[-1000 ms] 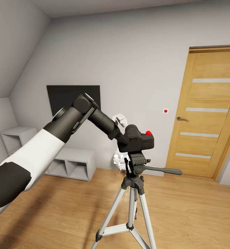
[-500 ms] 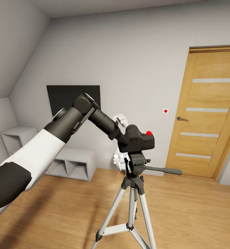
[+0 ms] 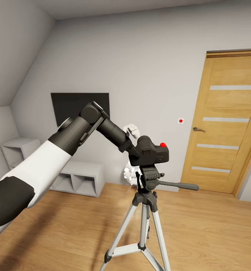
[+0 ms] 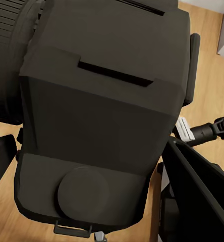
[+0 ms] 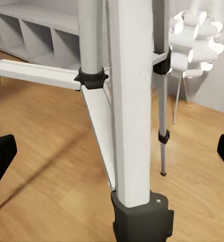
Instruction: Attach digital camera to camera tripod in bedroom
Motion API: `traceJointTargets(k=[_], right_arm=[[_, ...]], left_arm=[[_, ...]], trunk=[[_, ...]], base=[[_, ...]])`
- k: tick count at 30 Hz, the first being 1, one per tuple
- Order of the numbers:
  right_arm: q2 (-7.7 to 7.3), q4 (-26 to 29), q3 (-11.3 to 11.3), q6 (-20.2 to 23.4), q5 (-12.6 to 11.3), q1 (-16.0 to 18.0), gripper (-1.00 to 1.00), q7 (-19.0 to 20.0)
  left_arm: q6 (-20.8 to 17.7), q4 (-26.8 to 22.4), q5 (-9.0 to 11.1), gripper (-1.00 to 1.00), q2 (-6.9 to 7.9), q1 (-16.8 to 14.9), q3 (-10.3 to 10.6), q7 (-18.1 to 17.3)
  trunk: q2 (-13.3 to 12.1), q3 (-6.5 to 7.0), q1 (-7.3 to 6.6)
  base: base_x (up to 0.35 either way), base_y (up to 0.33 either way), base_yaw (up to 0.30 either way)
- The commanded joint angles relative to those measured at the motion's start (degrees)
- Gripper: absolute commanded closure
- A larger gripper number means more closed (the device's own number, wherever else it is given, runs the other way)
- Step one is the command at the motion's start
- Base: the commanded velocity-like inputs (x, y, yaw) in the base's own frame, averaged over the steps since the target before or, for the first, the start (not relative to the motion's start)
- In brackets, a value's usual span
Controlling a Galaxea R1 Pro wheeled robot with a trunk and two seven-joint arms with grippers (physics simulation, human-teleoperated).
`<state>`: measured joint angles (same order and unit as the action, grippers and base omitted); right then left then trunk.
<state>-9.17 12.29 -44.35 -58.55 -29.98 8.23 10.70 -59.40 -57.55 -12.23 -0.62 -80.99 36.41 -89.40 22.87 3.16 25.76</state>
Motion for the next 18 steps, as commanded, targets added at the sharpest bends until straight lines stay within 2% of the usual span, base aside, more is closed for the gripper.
traceJointTargets(k=[1, 8, 18], right_arm=[[-0.02, 0.0, -0.2, 0.1, -0.6, 0.5, -1.0, 0.5], [0.02, 0.0, -0.2, 3.9, -0.6, 2.4, -1.0, 0.5], [0.52, 0.0, -0.2, 5.3, -0.6, 3.4, -1.0, 0.5]], left_arm=[[-0.6, 0.0, -0.6, 1.0, -0.03, 0.0, 0.0, -0.6], [-0.6, 0.0, -0.6, 1.0, -0.04, 0.0, 0.0, -0.6], [-0.6, 0.0, -0.6, 1.0, -0.1, 0.0, -0.1, -0.6]], trunk=[[0.0, -0.03, 0.02], [0.0, -0.03, 0.02], [0.0, -0.03, 0.02]], base=[[0.0, 0.0, 0.0], [0.0, 0.0, 0.0], [0.0, 0.0, 0.0]])
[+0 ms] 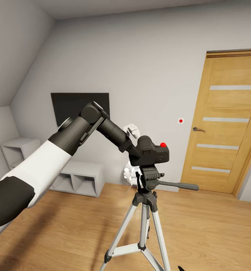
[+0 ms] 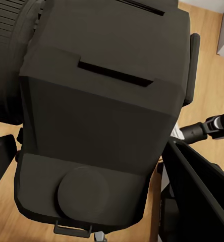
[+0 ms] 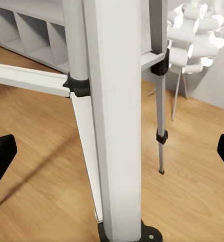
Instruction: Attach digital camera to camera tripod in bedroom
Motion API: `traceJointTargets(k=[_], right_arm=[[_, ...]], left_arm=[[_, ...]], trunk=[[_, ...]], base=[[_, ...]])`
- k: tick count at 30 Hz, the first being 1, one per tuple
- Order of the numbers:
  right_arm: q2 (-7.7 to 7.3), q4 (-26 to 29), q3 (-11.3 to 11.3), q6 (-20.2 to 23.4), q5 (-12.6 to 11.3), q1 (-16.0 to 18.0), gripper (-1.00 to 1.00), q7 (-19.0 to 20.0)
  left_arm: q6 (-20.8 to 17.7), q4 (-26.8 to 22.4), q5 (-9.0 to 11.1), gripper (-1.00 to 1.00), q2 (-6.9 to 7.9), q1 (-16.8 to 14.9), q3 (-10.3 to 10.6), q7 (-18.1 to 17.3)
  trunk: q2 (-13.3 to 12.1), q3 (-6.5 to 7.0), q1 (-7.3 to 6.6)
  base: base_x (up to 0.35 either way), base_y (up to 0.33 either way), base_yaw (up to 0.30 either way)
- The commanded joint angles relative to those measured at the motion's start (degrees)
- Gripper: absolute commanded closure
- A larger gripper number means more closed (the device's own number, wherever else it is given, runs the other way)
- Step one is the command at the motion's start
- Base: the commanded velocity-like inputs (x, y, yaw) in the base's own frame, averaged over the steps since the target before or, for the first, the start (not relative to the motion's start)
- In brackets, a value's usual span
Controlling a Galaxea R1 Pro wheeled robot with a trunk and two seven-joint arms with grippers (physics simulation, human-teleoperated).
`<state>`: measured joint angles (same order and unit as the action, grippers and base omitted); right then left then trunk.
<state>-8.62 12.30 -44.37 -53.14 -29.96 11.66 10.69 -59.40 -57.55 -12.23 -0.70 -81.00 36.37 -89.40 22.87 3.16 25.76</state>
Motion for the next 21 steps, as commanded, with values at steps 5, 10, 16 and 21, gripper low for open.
traceJointTargets(k=[5, 10, 16, 21], right_arm=[[0.29, 0.0, -0.2, 0.1, -0.6, 0.4, -1.0, 0.5], [0.81, 0.0, -0.2, 0.3, -0.6, 0.7, -1.0, 0.5], [1.4, 0.0, -0.2, 0.6, -0.6, 0.8, -1.0, 0.5], [1.48, 0.0, -0.2, 1.5, -0.6, 1.1, -1.0, 0.5]], left_arm=[[-0.6, 0.0, -0.6, 1.0, -0.36, 0.0, 0.0, -0.6], [-0.6, 0.1, -0.6, 1.0, -0.67, 0.0, 0.0, -0.6], [-0.6, 0.1, -0.6, 1.0, -0.7, 0.0, 0.0, -0.6], [-0.6, 0.1, -0.6, 1.0, -0.71, 0.0, 0.0, -0.6]], trunk=[[0.0, -0.03, 0.02], [0.0, -0.03, 0.02], [0.0, -0.03, 0.02], [0.0, -0.03, 0.02]], base=[[0.0, 0.0, 0.0], [0.0, 0.0, 0.0], [0.0, 0.0, 0.0], [0.0, 0.0, 0.0]])
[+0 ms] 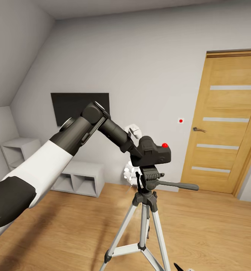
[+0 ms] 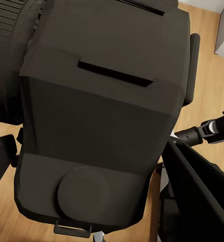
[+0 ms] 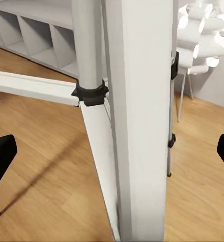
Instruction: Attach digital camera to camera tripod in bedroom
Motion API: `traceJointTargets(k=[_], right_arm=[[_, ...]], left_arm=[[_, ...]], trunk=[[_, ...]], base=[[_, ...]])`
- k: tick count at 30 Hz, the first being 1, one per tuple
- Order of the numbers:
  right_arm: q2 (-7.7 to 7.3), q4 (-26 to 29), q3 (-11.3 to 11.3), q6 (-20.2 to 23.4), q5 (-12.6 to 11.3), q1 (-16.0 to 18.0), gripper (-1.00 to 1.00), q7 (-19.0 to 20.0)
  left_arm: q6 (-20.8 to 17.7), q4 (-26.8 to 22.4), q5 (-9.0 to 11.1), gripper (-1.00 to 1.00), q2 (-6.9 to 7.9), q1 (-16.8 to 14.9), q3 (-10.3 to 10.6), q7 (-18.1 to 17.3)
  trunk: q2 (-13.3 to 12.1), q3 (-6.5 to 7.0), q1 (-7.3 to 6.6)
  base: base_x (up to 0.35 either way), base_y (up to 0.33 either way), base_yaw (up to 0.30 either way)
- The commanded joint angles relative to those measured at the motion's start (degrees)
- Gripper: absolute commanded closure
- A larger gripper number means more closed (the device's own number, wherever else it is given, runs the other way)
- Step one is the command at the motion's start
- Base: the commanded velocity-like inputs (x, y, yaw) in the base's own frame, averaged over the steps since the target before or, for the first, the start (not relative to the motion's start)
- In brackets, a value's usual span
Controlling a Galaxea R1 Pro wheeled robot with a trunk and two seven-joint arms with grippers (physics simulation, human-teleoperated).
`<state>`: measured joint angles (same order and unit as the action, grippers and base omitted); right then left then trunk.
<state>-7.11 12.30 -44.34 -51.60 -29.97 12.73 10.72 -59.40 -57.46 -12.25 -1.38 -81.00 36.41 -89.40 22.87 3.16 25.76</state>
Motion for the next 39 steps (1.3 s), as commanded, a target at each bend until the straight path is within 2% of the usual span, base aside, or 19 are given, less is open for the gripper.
traceJointTargets(k=[1, 32, 39], right_arm=[[-0.02, 0.0, -0.2, 0.0, -0.6, 0.1, -1.0, 0.4], [-0.01, 0.0, -0.2, 0.3, -0.6, 0.3, -1.0, 0.4], [-0.01, 0.0, -0.2, 0.6, -0.6, 1.3, -1.0, 0.4]], left_arm=[[-0.6, 0.0, -0.6, 1.0, -0.02, 0.0, 0.0, -0.6], [-0.6, 0.0, -0.7, 1.0, -0.02, 0.1, 0.0, -0.6], [-0.6, 0.0, -0.7, 1.0, -0.02, 0.1, 0.0, -0.6]], trunk=[[0.0, -0.03, 0.02], [0.0, -0.03, 0.02], [0.0, -0.03, 0.02]], base=[[0.0, 0.0, 0.0], [0.0, 0.0, 0.0], [0.0, 0.0, 0.0]])
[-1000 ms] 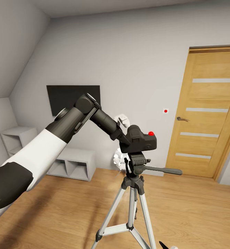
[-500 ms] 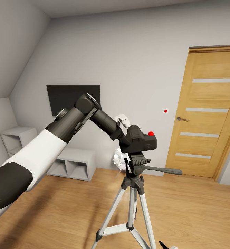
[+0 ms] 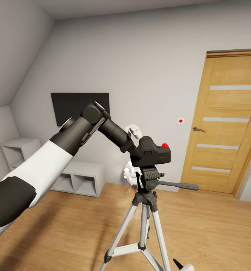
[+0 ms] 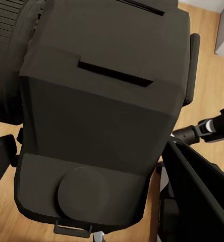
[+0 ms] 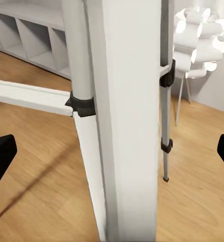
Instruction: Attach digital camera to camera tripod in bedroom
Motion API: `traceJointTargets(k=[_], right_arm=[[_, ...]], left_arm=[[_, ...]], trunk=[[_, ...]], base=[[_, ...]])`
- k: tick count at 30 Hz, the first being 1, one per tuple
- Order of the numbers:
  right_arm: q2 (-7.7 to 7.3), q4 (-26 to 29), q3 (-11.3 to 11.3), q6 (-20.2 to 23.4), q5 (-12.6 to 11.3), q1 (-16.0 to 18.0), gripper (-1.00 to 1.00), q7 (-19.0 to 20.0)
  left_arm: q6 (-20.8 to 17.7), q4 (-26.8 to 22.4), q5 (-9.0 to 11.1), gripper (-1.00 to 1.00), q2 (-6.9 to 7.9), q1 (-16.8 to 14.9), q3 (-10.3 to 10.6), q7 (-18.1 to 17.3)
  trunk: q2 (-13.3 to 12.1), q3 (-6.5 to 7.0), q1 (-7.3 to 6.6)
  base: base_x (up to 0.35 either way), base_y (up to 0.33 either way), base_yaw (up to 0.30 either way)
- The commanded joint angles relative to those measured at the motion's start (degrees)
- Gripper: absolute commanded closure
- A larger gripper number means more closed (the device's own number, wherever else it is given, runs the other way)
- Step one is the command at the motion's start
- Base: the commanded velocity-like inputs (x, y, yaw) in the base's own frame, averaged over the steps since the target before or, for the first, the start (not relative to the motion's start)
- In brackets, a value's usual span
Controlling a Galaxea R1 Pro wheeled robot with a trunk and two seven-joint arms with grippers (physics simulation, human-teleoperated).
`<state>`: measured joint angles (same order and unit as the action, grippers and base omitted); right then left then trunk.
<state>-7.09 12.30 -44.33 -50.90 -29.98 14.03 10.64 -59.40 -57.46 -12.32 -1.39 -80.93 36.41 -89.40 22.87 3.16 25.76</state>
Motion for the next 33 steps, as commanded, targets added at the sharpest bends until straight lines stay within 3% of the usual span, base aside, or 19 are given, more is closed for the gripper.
traceJointTargets(k=[1, 33], right_arm=[[-0.03, 0.0, -0.2, 0.0, -0.6, 0.3, -1.0, 0.4], [0.26, 0.0, -0.2, 0.3, -0.6, 1.7, -1.0, 0.4]], left_arm=[[-0.6, 0.0, -0.6, 1.0, -0.02, 0.0, 0.0, -0.6], [-0.6, 0.0, -0.6, 1.0, 0.02, 0.1, 0.1, -0.6]], trunk=[[0.0, -0.03, 0.02], [0.0, -0.03, 0.02]], base=[[0.0, 0.0, 0.0], [0.0, 0.0, 0.0]])
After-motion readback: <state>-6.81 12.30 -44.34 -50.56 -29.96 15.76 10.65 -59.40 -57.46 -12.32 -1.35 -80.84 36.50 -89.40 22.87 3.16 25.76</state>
